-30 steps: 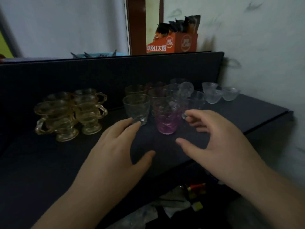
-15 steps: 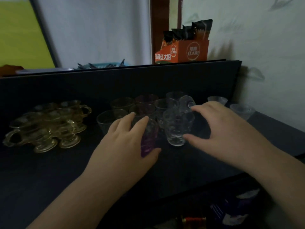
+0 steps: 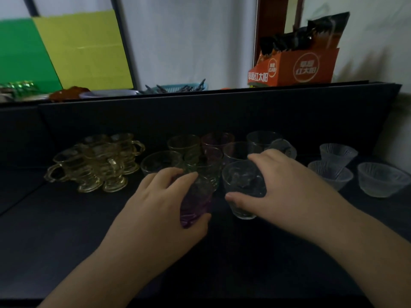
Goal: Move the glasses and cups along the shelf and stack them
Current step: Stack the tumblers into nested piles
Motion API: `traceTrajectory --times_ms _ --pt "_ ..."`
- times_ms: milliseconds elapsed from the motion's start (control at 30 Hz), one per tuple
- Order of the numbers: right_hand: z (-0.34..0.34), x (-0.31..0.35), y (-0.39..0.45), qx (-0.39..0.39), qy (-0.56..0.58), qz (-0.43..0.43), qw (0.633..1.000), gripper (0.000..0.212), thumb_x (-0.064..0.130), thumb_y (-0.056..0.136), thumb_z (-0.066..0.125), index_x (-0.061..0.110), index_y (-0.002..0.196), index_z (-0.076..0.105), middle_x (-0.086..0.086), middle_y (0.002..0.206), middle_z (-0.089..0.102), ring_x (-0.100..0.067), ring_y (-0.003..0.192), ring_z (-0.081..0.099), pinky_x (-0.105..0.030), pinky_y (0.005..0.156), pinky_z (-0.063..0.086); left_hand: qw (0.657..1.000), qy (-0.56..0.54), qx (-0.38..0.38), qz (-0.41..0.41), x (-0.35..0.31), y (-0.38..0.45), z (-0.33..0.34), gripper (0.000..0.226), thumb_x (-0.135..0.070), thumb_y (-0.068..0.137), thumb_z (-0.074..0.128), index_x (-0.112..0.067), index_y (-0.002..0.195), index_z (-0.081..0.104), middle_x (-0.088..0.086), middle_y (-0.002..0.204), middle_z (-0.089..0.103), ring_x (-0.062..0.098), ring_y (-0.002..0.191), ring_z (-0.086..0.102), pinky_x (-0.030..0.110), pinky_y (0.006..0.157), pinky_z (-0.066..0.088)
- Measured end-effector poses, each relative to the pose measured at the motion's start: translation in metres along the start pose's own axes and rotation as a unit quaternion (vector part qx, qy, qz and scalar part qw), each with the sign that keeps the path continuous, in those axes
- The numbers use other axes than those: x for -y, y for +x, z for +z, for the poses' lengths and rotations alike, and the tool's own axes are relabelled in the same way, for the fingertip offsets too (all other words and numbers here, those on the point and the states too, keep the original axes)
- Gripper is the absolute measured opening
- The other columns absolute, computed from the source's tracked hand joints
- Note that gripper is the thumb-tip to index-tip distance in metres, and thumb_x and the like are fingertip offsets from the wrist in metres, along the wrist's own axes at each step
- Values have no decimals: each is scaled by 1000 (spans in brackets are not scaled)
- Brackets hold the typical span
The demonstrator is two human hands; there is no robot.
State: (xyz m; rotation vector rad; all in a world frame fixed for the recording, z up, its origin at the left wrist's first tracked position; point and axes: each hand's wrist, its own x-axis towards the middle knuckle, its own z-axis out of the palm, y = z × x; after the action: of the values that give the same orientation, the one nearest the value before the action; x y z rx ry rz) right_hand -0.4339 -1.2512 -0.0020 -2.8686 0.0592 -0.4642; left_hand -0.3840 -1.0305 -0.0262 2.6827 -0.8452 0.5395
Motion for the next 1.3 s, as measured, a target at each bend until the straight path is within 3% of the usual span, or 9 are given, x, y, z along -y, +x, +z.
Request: traceTrajectory --times_ms 200,367,533,600,733,900,1000,1200,1300 --pt "9 1 1 -8 33 11 999 66 79 74 55 31 118 51 17 111 46 -3 97 52 -25 81 49 1000 -11 12 9 1 1 -1 89 -79 66 36 -44 147 22 -24 145 27 3 133 28 25 107 34" --pt "7 -8 -5 -16 57 12 998 91 78 68 58 28 142 44 22 121 42 -1 107 52 -22 86 46 999 -38 18 20 5 1 -6 91 -79 62 45 -45 145 27 -33 137 28 -6 125 30 22 103 37" --pt "1 -19 -11 -32 83 17 996 97 81 61 58 29 142 45 25 119 44 3 102 51 -21 85 47 996 -90 -10 28 5 7 -13 87 -73 59 55 -42 139 42 -33 128 41 -3 117 45 30 97 45" --pt "-6 -22 -11 -66 114 16 991 95 81 59 60 28 138 50 23 116 49 5 97 53 -17 81 45 991 -127 -33 27 4 16 -21 84 -69 58 58 -39 136 48 -30 121 48 -2 107 52 32 89 50" --pt "-31 -20 -1 -152 169 4 974 57 70 64 67 39 109 51 18 102 54 4 89 54 -11 69 38 977 -187 -95 23 1 47 -38 78 -61 60 65 -40 134 50 -23 112 55 -5 93 57 22 78 49" --pt "-48 -21 35 -225 204 8 953 68 64 72 72 23 125 57 8 113 56 1 93 55 -13 68 41 973 -192 -128 -3 -5 95 -32 68 -47 69 72 -33 132 53 -10 112 54 2 95 55 14 77 39" --pt "-37 -18 59 -223 212 23 951 66 62 73 74 24 125 57 7 113 54 -3 95 56 -11 69 38 978 -173 -118 4 -3 112 -18 60 -45 69 73 -33 126 57 -10 108 51 10 97 56 22 83 42" --pt "7 -22 81 -158 155 82 972 108 79 60 67 20 147 42 4 133 52 -17 118 55 -47 94 51 993 -117 -21 1 10 118 7 73 -60 66 70 -33 131 53 -7 113 49 12 98 54 27 87 45" --pt "17 -22 82 -131 138 92 977 110 82 58 65 20 146 43 4 136 51 -19 121 55 -50 94 50 994 -105 16 0 13 116 10 76 -66 61 66 -35 129 54 -9 110 50 9 95 55 27 87 45"
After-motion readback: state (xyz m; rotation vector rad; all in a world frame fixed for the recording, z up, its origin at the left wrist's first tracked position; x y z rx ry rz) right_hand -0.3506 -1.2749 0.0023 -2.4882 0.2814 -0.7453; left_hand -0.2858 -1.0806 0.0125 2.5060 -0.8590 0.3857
